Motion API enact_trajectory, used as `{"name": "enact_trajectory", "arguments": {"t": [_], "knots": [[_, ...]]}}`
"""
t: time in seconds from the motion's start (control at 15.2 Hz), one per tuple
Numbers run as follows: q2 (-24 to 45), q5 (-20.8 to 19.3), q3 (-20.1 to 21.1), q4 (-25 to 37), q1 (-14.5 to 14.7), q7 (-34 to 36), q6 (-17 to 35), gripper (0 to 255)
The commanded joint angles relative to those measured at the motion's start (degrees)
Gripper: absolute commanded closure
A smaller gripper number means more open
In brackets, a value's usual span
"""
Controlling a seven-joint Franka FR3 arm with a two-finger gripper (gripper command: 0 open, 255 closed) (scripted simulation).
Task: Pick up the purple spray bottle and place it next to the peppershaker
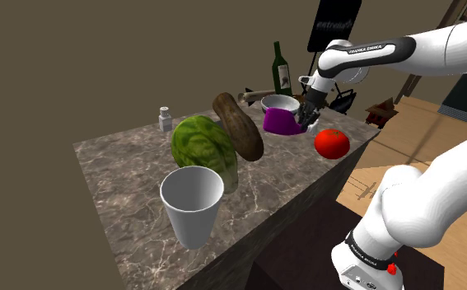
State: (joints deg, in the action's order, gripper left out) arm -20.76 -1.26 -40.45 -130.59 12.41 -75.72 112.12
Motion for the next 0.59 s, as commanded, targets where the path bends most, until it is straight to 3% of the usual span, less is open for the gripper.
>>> {"name": "enact_trajectory", "arguments": {"t": [0.0,0.53], "knots": [[-0.19,-0.16,0.23,0.82,-0.06,0.30,-1.37,255],[-1.52,-0.47,1.56,5.88,-0.11,1.73,-7.51,255]]}}
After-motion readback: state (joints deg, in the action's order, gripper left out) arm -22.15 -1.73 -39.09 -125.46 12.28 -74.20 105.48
